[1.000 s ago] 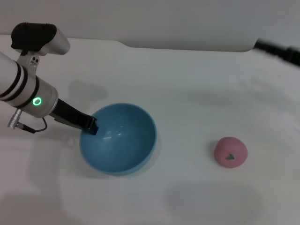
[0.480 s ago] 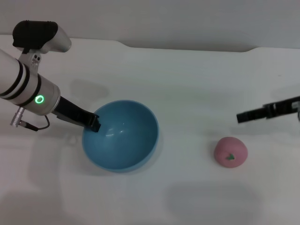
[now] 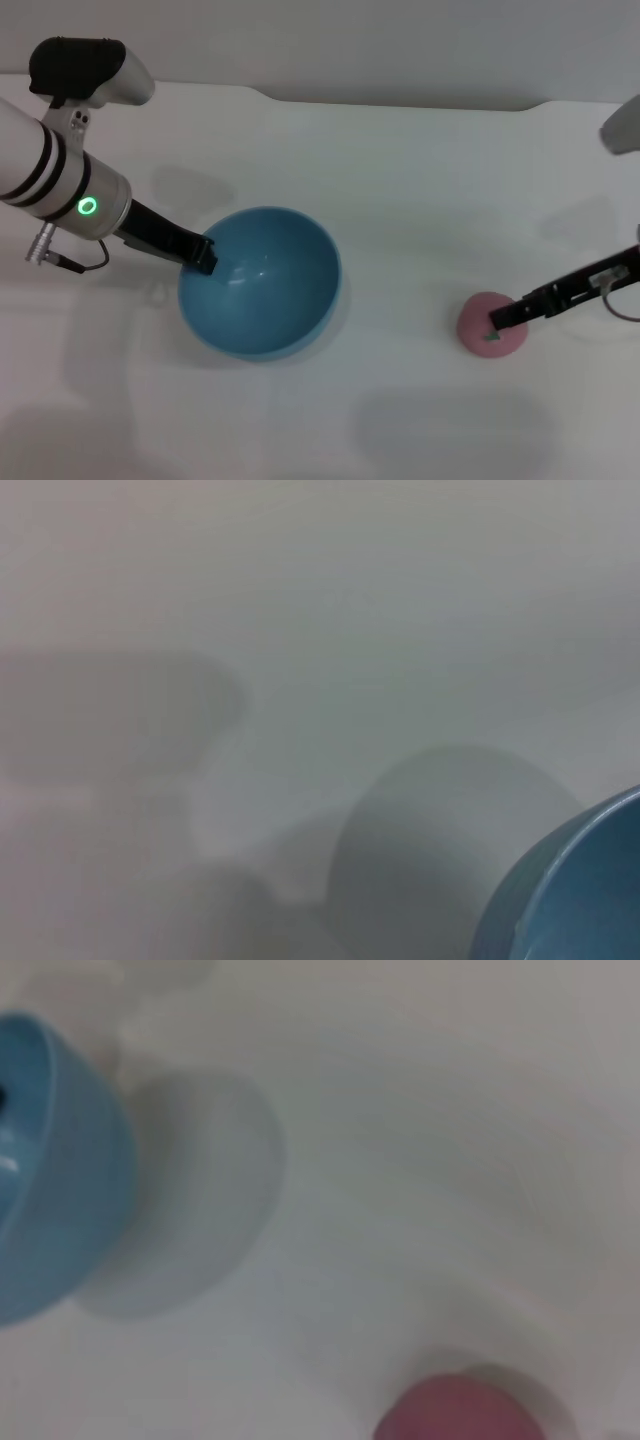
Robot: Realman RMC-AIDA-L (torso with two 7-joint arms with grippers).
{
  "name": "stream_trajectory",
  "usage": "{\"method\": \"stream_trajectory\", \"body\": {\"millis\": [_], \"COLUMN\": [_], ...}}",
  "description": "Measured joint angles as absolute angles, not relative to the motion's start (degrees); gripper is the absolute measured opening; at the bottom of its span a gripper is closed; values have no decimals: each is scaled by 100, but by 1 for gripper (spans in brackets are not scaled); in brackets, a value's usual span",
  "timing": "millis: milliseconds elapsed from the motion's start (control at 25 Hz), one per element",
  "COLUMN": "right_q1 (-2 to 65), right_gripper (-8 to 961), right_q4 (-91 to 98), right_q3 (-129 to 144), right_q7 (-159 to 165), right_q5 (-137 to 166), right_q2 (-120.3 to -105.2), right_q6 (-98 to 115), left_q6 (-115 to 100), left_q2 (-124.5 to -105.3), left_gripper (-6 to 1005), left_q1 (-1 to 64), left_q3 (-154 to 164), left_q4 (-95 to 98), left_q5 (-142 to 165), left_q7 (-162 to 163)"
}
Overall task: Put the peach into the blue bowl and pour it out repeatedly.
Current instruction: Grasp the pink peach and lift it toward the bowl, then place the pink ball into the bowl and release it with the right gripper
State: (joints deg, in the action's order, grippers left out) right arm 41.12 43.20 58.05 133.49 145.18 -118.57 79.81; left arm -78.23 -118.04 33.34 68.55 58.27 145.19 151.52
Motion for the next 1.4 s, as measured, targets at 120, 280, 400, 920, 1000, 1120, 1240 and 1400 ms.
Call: {"method": "stream_trajectory", "body": {"millis": [120, 280, 400, 920, 1000, 1120, 1240, 1400], "right_q1": [4169, 4225, 4238, 3771, 3701, 3611, 3539, 3442], "right_gripper": [684, 684, 683, 480, 266, 243, 220, 185], "right_q4": [4107, 3900, 3858, 4622, 4792, 5148, 5420, 5775], "right_q3": [5943, 6143, 6428, 6484, 6396, 6040, 5734, 5740], "right_q7": [13351, 13353, 13355, 13296, 13285, 12990, 12269, 11373], "right_q5": [14520, 14495, 14491, 13898, 13871, 13575, 12687, 11515], "right_q2": [-11870, -11887, -11889, -11851, -11851, -11857, -11847, -11863], "right_q6": [7729, 7453, 7349, 7191, 7234, 7540, 8054, 8712], "left_q6": [-7769, -7761, -7756, -7752, -7751, -7752, -7712, -7452], "left_q2": [-11803, -11804, -11809, -11814, -11826, -11850, -11861, -11882], "left_gripper": [-2, -2, -3, -2, -2, -2, -2, -1], "left_q1": [3343, 3370, 3375, 3393, 3418, 3487, 3571, 3775], "left_q3": [6855, 6860, 6864, 6908, 6942, 7098, 7233, 7639], "left_q4": [5827, 5827, 5827, 5839, 5834, 5807, 5703, 5353], "left_q5": [14518, 14519, 14519, 14443, 14441, 14416, 14364, 14135], "left_q7": [15153, 15152, 15153, 15148, 15148, 15152, 15165, 15258]}}
